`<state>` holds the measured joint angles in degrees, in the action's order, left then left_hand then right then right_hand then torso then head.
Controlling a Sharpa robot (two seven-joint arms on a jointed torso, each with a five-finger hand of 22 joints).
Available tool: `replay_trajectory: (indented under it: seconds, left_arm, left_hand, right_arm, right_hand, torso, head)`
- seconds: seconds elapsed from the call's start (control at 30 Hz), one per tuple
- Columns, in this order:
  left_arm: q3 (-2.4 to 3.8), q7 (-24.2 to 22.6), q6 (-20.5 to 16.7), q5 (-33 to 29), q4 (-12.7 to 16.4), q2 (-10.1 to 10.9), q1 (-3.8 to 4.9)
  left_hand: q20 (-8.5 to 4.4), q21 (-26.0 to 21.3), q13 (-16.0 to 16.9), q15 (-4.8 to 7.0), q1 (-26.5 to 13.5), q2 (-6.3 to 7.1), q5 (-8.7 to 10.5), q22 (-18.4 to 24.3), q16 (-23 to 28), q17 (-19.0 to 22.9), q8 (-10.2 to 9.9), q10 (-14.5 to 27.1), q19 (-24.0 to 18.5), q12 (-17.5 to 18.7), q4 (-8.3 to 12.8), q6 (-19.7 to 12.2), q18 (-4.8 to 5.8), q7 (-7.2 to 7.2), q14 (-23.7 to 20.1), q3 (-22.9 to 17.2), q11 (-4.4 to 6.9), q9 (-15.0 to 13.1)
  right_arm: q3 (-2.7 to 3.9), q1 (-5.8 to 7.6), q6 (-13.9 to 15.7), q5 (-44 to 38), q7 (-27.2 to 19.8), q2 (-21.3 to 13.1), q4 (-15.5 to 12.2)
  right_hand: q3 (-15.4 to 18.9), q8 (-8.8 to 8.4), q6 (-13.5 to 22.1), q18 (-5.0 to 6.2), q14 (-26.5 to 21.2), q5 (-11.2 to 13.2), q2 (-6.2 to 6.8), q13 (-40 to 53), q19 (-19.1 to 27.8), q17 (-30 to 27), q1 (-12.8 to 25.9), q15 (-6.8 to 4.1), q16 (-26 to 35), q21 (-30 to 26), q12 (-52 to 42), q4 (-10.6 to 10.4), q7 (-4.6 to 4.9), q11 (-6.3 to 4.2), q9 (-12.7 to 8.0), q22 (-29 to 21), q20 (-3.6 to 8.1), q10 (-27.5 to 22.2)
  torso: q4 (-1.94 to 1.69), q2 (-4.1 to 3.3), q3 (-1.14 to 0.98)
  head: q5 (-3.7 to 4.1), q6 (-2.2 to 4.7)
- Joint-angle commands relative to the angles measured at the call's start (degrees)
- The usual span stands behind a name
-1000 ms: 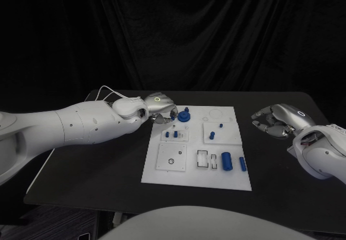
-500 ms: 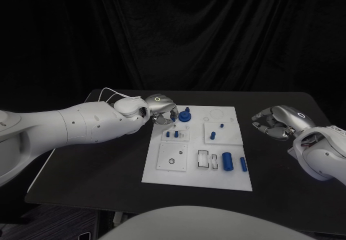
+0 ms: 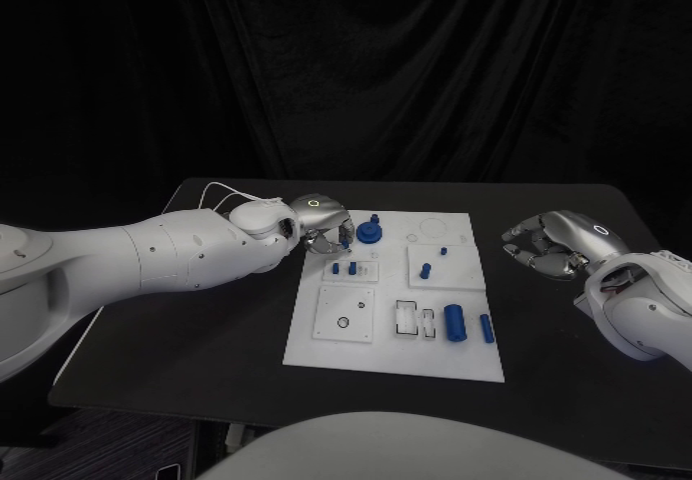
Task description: Assemble the parts on the task board
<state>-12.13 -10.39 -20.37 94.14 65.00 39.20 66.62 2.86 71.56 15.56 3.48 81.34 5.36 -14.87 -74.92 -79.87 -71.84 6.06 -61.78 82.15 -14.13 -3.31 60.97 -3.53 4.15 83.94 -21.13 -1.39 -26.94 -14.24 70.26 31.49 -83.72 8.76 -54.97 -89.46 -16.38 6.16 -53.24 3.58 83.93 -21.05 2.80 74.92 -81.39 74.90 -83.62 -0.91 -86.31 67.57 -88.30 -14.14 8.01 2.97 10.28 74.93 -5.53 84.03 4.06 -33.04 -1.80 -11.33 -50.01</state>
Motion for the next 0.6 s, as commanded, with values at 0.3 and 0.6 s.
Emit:
replay_trajectory:
  seconds: [0.3,0.6]
  left_arm:
    - [0.04,0.31,-0.11,-0.77,-0.37,-0.42,-0.70]
    - [0.04,0.07,-1.04,-0.77,-0.40,-0.37,-0.91]
  left_hand:
    - [0.15,-0.20,-0.06,-0.24,0.16,0.50,0.27,-9.97,0.20,0.07,0.08,-0.51,0.15,0.23,0.29,0.00,-0.33,0.43,0.66,-0.17,-0.08,-0.34]
    - [0.17,-0.46,-0.03,-0.25,0.16,0.51,0.36,-9.90,0.31,0.26,0.02,-0.67,0.04,0.21,0.32,-0.03,-0.39,0.47,0.58,-0.15,-0.11,-0.32]
  right_arm:
    - [0.03,-0.15,-0.12,-0.20,0.70,0.02,0.00]
    - [0.03,-0.18,-0.12,-0.20,0.65,0.01,0.01]
  right_hand:
    - [-0.45,-0.26,-0.35,1.19,4.29,-0.29,0.49,10.16,-0.04,10.20,0.08,-0.01,0.27,-0.16,0.23,-0.03,-0.10,0.19,-0.07,8.64,0.35,2.30]
    - [-0.45,-0.26,-0.35,1.19,4.29,-0.29,0.49,10.16,-0.04,10.20,0.08,-0.01,0.27,-0.16,0.23,-0.03,-0.10,0.19,-0.07,8.64,0.35,2.30]
  torso:
    - [0.23,0.10,-0.19]
    - [0.22,0.09,-0.12]
  head:
    - [-0.17,0.01]
    - [-0.16,0.01]
